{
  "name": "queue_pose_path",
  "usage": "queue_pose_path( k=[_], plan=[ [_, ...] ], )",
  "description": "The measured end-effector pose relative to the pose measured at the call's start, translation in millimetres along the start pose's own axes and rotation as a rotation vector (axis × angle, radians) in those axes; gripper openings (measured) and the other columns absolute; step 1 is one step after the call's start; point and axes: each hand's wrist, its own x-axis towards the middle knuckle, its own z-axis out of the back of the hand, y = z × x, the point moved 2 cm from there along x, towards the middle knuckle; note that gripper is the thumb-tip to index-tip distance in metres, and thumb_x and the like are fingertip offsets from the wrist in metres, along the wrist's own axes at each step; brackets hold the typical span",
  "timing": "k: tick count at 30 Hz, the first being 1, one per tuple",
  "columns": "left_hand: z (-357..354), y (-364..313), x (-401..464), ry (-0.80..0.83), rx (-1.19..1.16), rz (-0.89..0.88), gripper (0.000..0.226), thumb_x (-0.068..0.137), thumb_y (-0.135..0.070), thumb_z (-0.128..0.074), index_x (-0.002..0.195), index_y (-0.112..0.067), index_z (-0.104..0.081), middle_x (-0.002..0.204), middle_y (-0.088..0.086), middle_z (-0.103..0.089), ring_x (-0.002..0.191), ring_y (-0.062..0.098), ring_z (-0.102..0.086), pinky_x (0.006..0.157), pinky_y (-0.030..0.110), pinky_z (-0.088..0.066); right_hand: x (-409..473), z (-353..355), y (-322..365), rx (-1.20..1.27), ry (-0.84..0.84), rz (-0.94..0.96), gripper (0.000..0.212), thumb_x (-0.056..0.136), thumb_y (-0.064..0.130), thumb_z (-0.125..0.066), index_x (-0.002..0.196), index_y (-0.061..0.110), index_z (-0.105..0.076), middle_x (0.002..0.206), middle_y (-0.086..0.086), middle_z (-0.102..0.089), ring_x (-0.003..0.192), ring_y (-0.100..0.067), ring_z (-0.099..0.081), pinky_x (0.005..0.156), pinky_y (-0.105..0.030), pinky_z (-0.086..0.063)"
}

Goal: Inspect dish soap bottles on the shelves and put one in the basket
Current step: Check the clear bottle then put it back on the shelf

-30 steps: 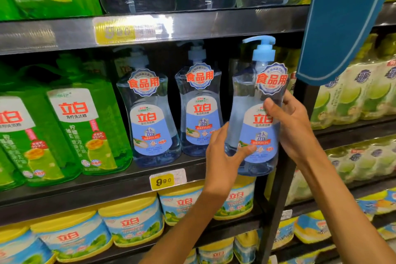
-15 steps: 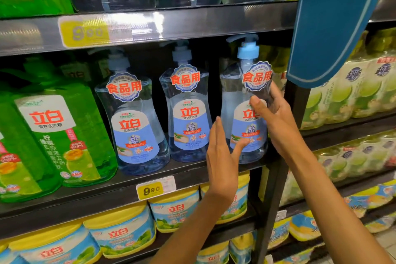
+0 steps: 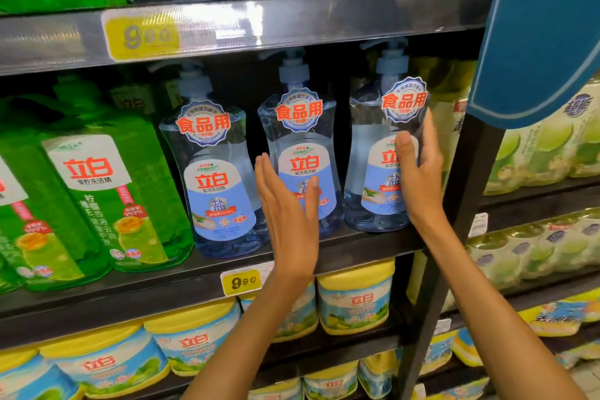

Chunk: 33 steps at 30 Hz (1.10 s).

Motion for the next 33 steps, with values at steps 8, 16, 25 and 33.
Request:
queue_pose_path(
  k=[8,16,25,33],
  plan=[
    [0,2,10,0.044,-0.048,0.101,0.085,0.087,-0.041,-0.062,0.15,-0.019,-0.01,0.154,0.003,-0.024,0.14,0.018,-0.028,0.108,0.032,-0.034,4,1,-14,-0.033,0.04,-0.151,0.066,0.065,0.089,-0.046,0.096,0.031,-0.051,0.09,0.009,-0.064,0.076,0.008,-0.066,0.063,-0.011,-0.049],
    [0,0,9,0.062,0.023,0.063,0.086,0.088,-0.039,-0.061,0.151,-0.013,-0.007,0.155,0.008,-0.021,0.142,0.022,-0.024,0.113,0.038,-0.032,8,3,-27,-0.134,0.002,-0.179,0.023,0.105,0.03,-0.035,0.089,0.031,-0.05,0.082,0.01,-0.063,0.07,0.009,-0.065,0.06,-0.009,-0.05],
    [24,-12,-16,0.054,0.12,0.012,0.061,0.097,-0.025,-0.053,0.148,-0.007,-0.024,0.155,0.009,-0.023,0.142,0.02,-0.023,0.109,0.018,-0.02,-8,-4,-2,-0.167,-0.01,-0.169,0.049,0.104,0.037,-0.035,0.144,0.01,-0.034,0.139,-0.014,-0.051,0.126,-0.027,-0.051,0.103,-0.049,-0.044],
    [98,14,-6,-0.214,0.295,0.048,0.068,0.09,-0.018,-0.063,0.143,0.005,-0.027,0.145,0.023,-0.031,0.136,0.033,-0.03,0.11,0.037,-0.027,-47,-22,50,-0.39,-0.148,0.231,0.041,0.093,0.005,-0.06,0.131,-0.006,-0.049,0.126,-0.024,-0.051,0.117,-0.031,-0.052,0.1,-0.016,-0.037]
  ],
)
